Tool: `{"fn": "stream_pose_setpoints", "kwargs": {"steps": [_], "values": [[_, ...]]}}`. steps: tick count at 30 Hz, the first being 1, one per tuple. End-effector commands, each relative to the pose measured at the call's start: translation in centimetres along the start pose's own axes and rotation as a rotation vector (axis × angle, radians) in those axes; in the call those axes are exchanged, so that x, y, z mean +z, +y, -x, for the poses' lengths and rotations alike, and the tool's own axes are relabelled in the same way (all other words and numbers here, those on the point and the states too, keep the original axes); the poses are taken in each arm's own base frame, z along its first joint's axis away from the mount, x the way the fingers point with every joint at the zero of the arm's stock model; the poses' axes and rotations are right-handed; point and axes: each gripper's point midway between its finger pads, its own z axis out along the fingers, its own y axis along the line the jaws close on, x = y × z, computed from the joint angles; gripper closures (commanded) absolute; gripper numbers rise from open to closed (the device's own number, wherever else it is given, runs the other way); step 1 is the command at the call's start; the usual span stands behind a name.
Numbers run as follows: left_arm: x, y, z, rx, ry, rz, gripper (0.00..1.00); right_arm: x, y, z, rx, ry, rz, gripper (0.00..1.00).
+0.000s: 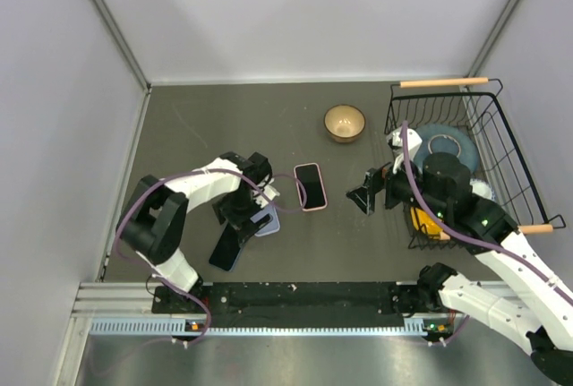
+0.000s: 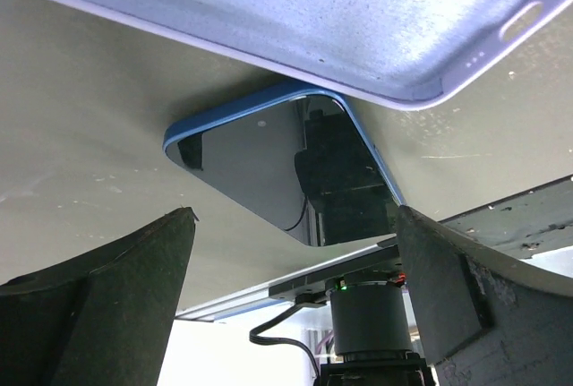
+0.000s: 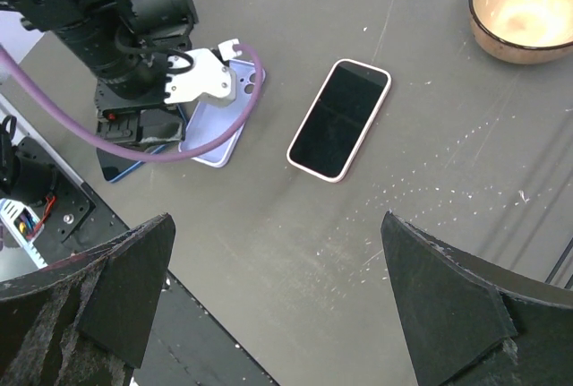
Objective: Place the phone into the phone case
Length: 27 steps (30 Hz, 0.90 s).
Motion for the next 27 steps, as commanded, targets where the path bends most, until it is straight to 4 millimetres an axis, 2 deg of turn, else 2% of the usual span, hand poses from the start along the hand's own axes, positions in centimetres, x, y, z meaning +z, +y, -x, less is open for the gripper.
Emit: {"fn": "stream_pose_setpoints", "kwargs": {"steps": [1, 11, 17, 21, 27], "values": [[0.7, 0.3, -0.7, -0.016, 0.062, 0.018, 0.01, -0.6, 0.2, 0.8, -0.009, -0.036, 0.000, 0.01], [1.7, -0.1, -0.9, -0.003, 0.112, -0.017, 0.01, -0.2, 0.3, 0.8, 0.000, -0.025, 0.010, 0.01], [1.6, -0.6, -0.1, 0.010, 0.084, -0.040, 0.01, -0.3, 0.5, 0.8, 0.007, -0.026, 0.017, 0.01], [2.4, -0.5, -0.3, 0.001, 0.124, -0.031, 0.01, -0.4, 0.6, 1.1, 0.011, -0.033, 0.020, 0.01], [3.3, -0.5, 1.1, -0.027, 0.095, -0.042, 0.01, -0.5, 0.6, 1.2, 0.009, -0.038, 0.020, 0.01]]}}
